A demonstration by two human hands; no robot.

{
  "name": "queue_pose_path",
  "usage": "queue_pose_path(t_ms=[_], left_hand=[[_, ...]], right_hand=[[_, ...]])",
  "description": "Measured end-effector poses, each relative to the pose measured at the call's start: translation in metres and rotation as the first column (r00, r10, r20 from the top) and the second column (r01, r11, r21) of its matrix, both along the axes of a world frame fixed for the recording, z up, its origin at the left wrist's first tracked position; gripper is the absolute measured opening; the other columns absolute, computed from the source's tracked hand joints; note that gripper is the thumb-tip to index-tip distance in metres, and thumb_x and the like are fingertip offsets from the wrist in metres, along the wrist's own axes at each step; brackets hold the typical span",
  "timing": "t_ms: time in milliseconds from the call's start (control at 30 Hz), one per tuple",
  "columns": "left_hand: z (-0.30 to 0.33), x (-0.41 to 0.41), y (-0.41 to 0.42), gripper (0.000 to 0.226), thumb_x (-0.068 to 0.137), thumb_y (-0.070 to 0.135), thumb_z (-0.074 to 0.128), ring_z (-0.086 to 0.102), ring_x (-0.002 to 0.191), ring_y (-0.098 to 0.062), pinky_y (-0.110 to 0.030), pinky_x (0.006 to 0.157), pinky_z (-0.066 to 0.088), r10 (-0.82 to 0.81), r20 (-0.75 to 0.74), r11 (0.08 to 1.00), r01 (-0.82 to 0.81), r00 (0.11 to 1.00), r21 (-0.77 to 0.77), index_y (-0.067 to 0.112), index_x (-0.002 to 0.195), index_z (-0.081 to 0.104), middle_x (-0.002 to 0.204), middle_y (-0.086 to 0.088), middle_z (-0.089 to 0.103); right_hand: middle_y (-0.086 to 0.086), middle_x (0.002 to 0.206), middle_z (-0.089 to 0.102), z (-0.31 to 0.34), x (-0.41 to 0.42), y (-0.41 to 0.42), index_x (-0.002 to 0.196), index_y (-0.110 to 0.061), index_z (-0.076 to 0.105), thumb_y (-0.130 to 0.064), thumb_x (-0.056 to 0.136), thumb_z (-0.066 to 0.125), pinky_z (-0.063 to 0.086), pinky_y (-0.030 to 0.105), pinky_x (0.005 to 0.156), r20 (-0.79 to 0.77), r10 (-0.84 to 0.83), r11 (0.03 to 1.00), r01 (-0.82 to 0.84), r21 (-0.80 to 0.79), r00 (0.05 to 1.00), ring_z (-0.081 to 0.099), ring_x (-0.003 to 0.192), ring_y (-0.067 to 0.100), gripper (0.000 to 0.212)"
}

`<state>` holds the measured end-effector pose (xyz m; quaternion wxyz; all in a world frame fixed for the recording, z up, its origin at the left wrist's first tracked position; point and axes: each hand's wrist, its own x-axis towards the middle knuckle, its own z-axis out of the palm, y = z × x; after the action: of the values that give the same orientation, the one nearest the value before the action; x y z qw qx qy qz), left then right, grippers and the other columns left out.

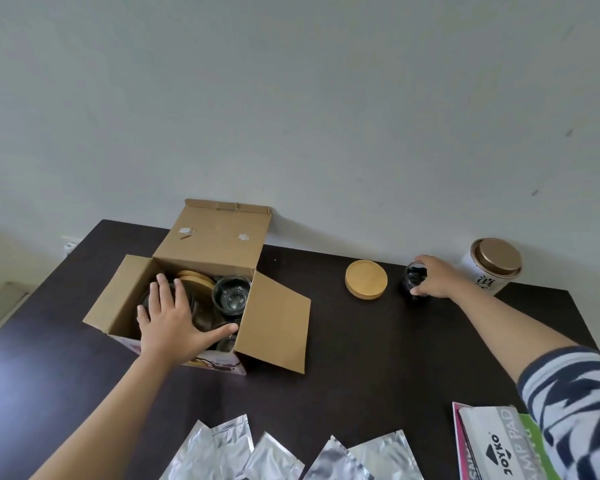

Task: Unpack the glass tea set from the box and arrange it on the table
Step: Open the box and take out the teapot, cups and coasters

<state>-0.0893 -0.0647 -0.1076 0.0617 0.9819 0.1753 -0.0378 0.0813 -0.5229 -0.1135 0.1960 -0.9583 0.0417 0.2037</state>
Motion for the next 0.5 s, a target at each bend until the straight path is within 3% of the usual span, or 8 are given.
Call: queue_pose_path(t_ms=[100, 200, 367, 500], left_hand=[[0.002, -0.001, -0.001, 0.152, 0.037, 0.106, 0.016, -0.008, 0.147, -0.032, -0.058, 0.115, 0.009, -0.005, -0.007, 1.0, 0.005, 1.0, 0.004, 0.007, 0.152, 0.004, 0.159, -0.016, -0.01], [0.005, -0.001, -0.001, 0.152, 0.037, 0.106, 0.014, -0.009, 0.147, -0.033, -0.058, 0.115, 0.008, -0.007, -0.019, 1.0, 0.007, 1.0, -0.001, 0.007, 0.152, 0.003, 0.159, -0.017, -0.011], [0.008, 0.0, 0.001, 0.146, 0.043, 0.104, 0.013, -0.011, 0.146, -0.034, -0.057, 0.115, 0.006, -0.031, -0.051, 0.999, 0.03, 0.998, -0.014, 0.007, 0.152, -0.001, 0.158, -0.018, -0.013], [0.019, 0.003, 0.012, 0.122, 0.064, 0.092, 0.013, -0.003, 0.147, -0.034, -0.055, 0.116, 0.006, -0.067, -0.057, 0.998, 0.068, 0.996, 0.014, 0.009, 0.152, 0.006, 0.159, -0.018, -0.003]], right_hand=[[0.008, 0.157, 0.026, 0.009, -0.008, 0.018, 0.149, -0.011, 0.028, -0.026, 0.076, 0.08, 0.027, 0.037, 0.113, 0.057, 0.075, 0.997, -0.074, -0.012, 0.996, 0.028, 0.142, 0.026, 0.09], [0.006, 0.156, 0.028, 0.025, -0.026, 0.063, 0.147, -0.012, 0.035, -0.026, 0.083, 0.073, 0.023, 0.034, 0.116, 0.192, 0.178, 0.979, -0.193, 0.066, 0.965, 0.027, 0.143, 0.022, 0.076], [0.002, 0.145, 0.045, 0.059, -0.067, 0.169, 0.139, -0.014, 0.046, -0.03, 0.087, 0.067, 0.028, 0.029, 0.111, 0.343, 0.355, 0.878, -0.436, 0.198, 0.87, 0.04, 0.135, 0.017, 0.059], [0.002, 0.144, 0.047, 0.072, -0.084, 0.249, 0.141, -0.016, 0.044, -0.032, 0.086, 0.067, 0.036, 0.035, 0.109, 0.349, 0.497, 0.784, -0.584, 0.211, 0.794, 0.039, 0.135, 0.018, 0.062]])
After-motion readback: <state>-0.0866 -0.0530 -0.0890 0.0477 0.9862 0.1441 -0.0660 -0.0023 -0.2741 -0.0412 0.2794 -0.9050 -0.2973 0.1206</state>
